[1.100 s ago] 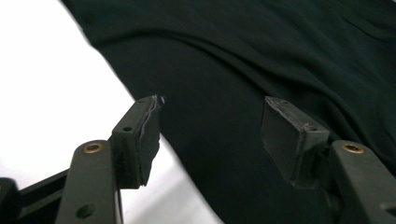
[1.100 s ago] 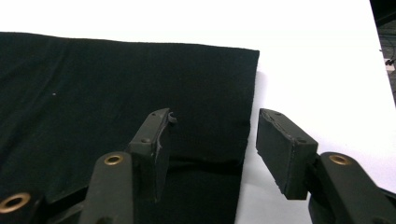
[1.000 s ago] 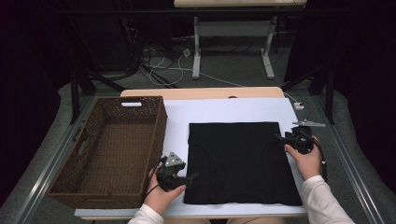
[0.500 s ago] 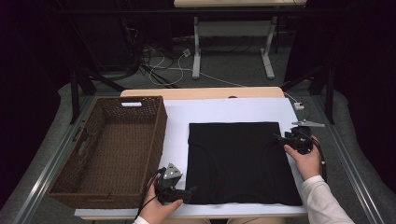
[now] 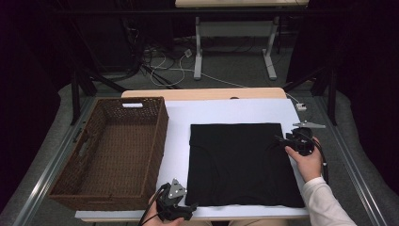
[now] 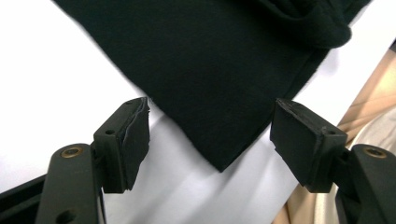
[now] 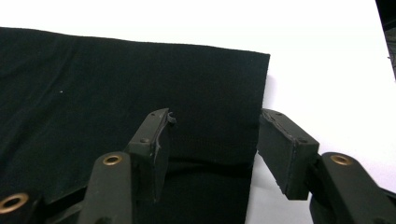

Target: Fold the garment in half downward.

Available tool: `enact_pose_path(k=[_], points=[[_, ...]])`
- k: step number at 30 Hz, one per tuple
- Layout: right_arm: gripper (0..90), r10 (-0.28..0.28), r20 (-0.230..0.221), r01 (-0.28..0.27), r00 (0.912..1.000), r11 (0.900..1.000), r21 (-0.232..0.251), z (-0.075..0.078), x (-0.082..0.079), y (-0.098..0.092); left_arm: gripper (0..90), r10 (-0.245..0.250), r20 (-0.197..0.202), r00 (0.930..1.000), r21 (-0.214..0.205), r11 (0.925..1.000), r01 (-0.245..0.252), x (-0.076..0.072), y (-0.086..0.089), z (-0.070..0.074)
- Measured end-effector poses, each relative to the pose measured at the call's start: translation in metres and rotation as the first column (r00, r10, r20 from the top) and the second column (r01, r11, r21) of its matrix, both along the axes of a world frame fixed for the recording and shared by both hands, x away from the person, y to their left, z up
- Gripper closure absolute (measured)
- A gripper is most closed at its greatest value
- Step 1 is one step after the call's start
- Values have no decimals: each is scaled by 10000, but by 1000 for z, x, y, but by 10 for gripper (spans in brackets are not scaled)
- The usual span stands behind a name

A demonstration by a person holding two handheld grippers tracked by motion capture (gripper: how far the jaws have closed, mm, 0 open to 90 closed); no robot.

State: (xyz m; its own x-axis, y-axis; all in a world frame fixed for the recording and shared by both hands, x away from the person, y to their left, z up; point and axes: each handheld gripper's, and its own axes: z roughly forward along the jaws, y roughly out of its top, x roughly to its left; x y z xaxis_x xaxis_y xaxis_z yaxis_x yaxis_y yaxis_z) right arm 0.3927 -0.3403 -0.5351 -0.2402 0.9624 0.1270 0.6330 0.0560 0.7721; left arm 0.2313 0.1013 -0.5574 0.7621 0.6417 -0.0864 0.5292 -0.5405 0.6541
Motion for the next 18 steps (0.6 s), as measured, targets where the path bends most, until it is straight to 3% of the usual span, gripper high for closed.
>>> enact_pose_path(k=[9,15,18], points=[[443,2,28,-2,10000,10000,14,0,0,0,379,-38,451,9990,288,9996,25,1,-6,-1],[443,-13,66,13,10000,10000,10,1,0,0,618,-88,571,9983,-32,10000,90,8,-7,-1],[444,-25,75,25,10000,10000,80,1,0,-1,665,-88,628,9980,-46,9999,91,10,-7,-2]])
